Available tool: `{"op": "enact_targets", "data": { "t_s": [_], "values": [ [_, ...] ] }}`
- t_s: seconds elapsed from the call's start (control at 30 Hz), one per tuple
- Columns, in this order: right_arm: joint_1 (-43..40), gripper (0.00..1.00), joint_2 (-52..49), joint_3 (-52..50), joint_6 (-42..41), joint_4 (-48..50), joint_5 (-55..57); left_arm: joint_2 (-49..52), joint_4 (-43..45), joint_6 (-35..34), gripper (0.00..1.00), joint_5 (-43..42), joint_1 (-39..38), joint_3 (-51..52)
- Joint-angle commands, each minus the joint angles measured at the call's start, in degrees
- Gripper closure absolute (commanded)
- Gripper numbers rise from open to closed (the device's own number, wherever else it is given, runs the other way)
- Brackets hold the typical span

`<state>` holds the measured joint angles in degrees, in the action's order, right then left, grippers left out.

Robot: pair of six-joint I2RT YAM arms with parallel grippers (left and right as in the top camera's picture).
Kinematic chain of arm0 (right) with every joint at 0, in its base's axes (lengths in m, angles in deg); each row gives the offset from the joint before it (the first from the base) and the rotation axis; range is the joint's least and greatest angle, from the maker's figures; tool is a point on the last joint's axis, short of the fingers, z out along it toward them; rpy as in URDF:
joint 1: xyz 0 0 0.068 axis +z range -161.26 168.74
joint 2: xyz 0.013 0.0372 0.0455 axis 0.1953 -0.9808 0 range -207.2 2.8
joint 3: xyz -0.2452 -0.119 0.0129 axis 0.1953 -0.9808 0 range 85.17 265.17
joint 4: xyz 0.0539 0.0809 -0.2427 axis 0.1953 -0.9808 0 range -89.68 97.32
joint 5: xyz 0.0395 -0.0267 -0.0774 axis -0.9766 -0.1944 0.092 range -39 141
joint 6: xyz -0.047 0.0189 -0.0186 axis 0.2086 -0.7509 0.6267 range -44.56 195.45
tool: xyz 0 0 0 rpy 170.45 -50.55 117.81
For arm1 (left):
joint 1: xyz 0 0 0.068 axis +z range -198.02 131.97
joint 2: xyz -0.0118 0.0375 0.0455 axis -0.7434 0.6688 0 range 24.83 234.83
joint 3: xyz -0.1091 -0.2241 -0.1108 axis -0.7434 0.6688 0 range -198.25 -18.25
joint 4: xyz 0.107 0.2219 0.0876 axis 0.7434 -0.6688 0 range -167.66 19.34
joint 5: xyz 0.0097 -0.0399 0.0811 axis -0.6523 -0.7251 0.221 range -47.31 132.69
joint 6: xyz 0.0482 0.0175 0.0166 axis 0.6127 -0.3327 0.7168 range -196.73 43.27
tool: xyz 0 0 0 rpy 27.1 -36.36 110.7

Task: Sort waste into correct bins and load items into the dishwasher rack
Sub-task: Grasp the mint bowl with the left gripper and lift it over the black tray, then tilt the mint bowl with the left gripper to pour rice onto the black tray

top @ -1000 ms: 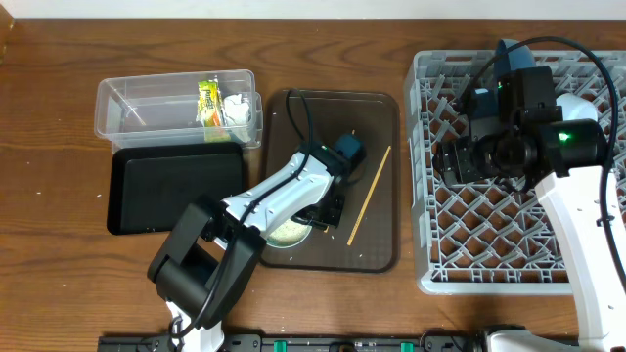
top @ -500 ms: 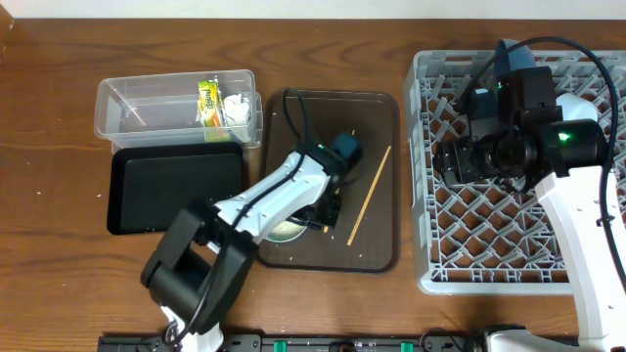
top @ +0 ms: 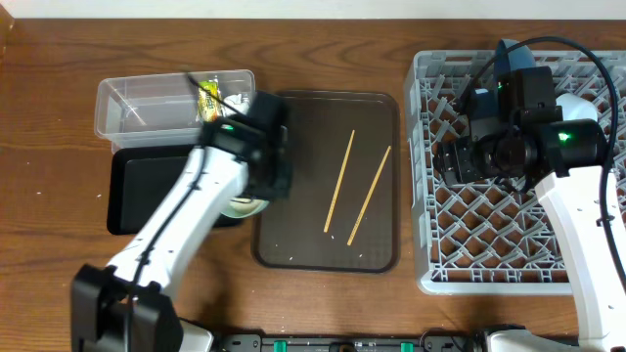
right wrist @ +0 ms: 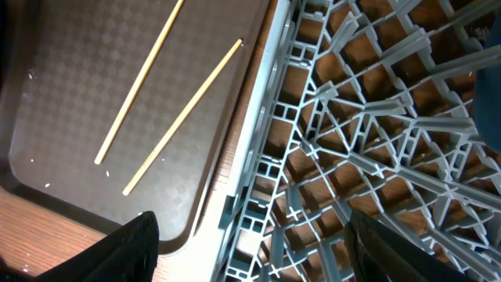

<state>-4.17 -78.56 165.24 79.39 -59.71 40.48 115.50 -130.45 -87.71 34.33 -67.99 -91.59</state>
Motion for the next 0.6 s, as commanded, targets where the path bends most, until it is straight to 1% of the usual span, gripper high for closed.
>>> {"op": "enact_targets", "data": {
  "t_s": [0.0, 0.13, 0.27, 0.33, 0.43, 0.57],
  "values": [
    [-0.26, 0.25, -0.46, -0.33, -0.44, -0.09, -0.22, -0.87, -0.24, 6.78, 0.94, -11.41, 6.91, -1.68],
    [-0.26, 0.25, -0.46, -0.33, -0.44, -0.13, -0.22, -0.79, 0.07, 10.8, 0.94, -19.93, 16.5, -1.03],
    [-0.26, 0.25, -0.46, -0.33, -0.44, -0.15, -0.2, -0.76, 0.11, 16.24, 0.94, -32.13, 25.75, 0.11],
    [-0.26, 0.25, -0.46, -0.33, -0.46, -0.15, -0.22, -0.76, 0.11, 19.89, 0.94, -40.44, 30.88, 1.2],
    [-0.26, 0.25, -0.46, -0.33, -0.46, -0.15, -0.22, -0.74, 0.13, 24.33, 0.94, -49.99, 36.81, 2.97],
    [-0.26, 0.26, -0.46, -0.33, -0.46, -0.13, -0.22, -0.74, 1.44, 25.99, 0.94, -56.46, 43.41, 5.95]
  ]
}}
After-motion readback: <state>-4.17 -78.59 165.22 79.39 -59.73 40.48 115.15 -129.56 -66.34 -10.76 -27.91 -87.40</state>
